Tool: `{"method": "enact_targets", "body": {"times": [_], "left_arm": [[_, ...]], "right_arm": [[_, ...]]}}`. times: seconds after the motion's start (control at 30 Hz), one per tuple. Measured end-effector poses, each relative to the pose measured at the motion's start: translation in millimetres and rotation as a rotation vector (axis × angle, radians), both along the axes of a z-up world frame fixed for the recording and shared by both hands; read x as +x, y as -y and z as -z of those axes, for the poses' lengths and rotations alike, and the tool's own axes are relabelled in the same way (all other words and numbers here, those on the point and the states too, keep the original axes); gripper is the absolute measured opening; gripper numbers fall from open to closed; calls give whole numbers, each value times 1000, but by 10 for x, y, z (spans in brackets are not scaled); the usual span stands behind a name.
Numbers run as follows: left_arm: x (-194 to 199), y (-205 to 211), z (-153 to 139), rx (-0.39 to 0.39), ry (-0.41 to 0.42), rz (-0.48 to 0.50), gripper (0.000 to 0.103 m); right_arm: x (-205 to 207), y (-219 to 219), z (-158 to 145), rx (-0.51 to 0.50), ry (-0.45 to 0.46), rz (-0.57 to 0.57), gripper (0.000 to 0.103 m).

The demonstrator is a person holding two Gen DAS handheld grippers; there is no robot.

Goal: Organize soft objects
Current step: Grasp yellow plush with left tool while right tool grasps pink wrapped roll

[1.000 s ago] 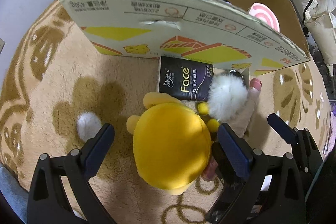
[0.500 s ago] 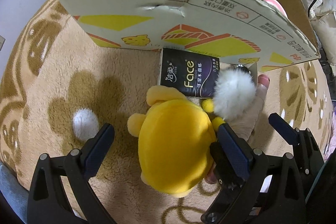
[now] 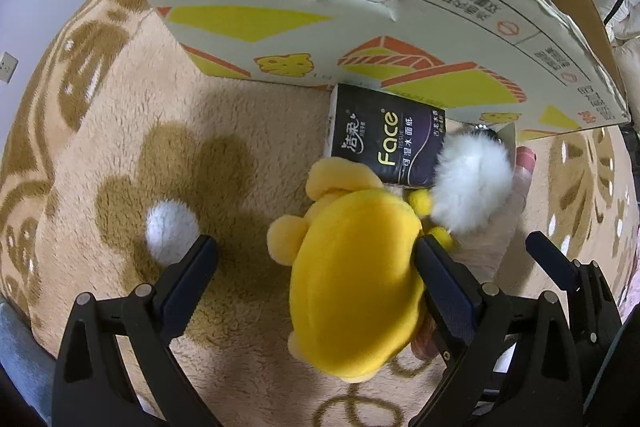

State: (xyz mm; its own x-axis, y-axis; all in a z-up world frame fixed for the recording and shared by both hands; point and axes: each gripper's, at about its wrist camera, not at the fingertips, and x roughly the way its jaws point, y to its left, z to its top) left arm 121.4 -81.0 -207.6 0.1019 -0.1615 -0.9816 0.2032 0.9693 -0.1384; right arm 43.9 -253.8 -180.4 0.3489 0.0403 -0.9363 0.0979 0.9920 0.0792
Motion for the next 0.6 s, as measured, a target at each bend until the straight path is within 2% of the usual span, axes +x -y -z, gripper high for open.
{"method": "enact_targets", "body": {"times": [0.27,0.5,0.6], "left_arm": [[-56,1,44,-13,-12,-11,94],[-77,68,80,7,-9,3,94],[-83,105,82,12,-6,7,89]], "right_arm": [[-34,45,6,13,-20,5,102],[-17,11,37,14,-34,6,102],[-10,12,40,16,-39,7,102]]}}
